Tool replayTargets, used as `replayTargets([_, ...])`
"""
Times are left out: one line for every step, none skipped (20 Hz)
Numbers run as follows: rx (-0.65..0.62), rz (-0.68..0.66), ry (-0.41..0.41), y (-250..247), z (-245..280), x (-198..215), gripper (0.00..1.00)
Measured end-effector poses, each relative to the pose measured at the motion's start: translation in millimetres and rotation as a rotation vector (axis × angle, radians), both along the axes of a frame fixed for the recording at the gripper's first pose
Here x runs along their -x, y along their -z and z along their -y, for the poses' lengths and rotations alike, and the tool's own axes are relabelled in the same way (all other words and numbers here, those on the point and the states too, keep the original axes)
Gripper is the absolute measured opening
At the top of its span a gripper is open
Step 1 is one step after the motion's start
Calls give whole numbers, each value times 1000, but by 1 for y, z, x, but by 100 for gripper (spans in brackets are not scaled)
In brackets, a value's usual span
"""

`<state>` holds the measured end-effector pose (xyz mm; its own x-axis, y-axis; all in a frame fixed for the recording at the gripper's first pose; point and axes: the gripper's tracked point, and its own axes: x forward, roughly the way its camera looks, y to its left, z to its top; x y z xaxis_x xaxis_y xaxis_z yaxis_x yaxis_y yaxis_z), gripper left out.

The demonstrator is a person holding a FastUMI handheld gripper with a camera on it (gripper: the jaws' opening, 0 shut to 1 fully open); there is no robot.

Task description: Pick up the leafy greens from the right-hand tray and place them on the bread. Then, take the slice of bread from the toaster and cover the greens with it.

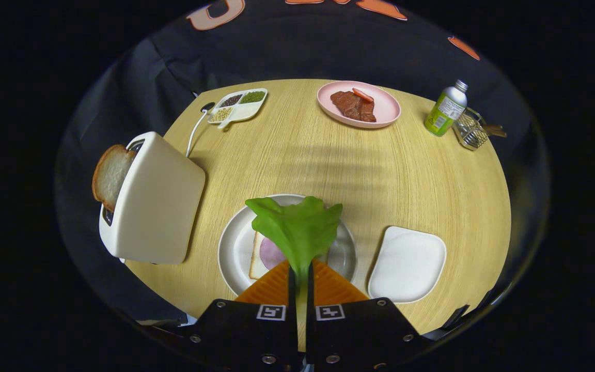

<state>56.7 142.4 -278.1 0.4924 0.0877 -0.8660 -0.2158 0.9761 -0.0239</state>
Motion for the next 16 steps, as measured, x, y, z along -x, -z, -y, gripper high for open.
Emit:
replayTargets([7, -4, -5, 6, -3, 0, 7])
replayTargets([18, -9, -15, 11, -6, -1, 7])
replayTargets([32, -12, -24, 16, -8, -1, 7])
replayTargets([41, -19, -30, 22, -9, 0, 7])
replayTargets([43, -28, -35, 26, -12, 2, 7])
replayTargets([42, -35, -37, 30, -14, 3, 8])
replayTargets([46, -42, -36, 33, -14, 3, 9])
replayTargets([51, -46, -37, 36, -14, 4, 9])
replayTargets([54, -48, -37, 38, -15, 4, 10])
replayTargets([57, -49, -33, 38, -16, 4, 14])
replayTargets([60, -46, -30, 39, -15, 3, 16])
replayTargets([68, -43, -26, 39, -14, 2, 21])
replayTargets([72, -43, -23, 39, -12, 3, 23])
replayTargets([75, -43, -18, 39, -11, 3, 27])
replayTargets([76, -42, -15, 39, -10, 2, 28])
replayTargets([78, -42, -14, 39, -10, 3, 34])
